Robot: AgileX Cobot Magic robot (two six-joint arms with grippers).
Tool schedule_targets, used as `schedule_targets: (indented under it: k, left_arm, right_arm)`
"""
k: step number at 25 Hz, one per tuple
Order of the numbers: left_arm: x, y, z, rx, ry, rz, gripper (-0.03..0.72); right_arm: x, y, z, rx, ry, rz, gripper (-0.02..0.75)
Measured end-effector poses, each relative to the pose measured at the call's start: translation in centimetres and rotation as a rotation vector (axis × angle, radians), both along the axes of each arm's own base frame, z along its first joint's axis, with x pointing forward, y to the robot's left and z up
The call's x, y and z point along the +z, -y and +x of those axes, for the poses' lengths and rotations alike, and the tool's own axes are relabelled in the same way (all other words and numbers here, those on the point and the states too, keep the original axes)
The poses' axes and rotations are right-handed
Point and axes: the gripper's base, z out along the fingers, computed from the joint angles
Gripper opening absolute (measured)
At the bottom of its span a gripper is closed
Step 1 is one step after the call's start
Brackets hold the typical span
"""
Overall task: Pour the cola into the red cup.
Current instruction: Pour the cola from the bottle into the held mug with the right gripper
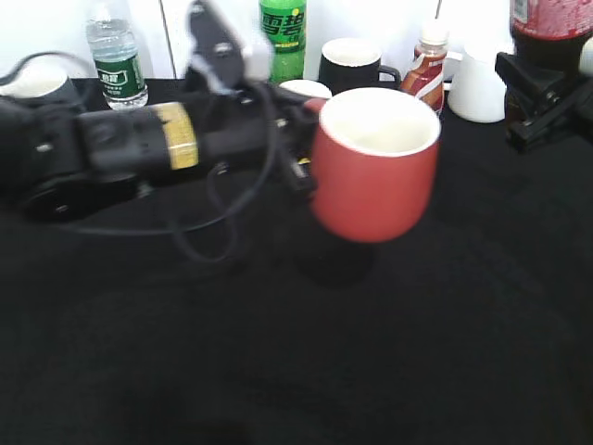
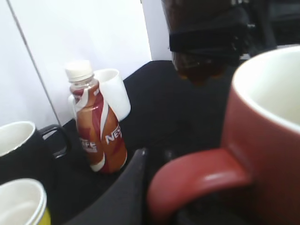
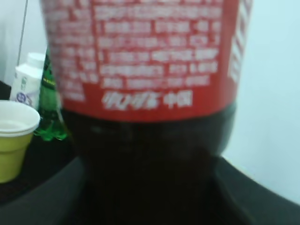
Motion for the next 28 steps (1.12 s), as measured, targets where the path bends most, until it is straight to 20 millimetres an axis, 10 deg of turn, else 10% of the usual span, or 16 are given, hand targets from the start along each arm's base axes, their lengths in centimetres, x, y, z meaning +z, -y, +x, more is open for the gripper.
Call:
schedule_targets:
  k: [16, 28]
  left_arm:
    - [-0.4, -0.4, 1.7, 0.117, -0.067, 0.000, 0.064]
    - [-0.4, -1.2, 2.4, 0.143, -0.050, 0.019, 0.064]
  right_arm:
    - [0.0, 0.0, 0.0, -0.080, 0.290, -0.621, 0.384]
    - [0.8, 0.1, 0.7, -0.129, 0.367, -0.728, 0.370]
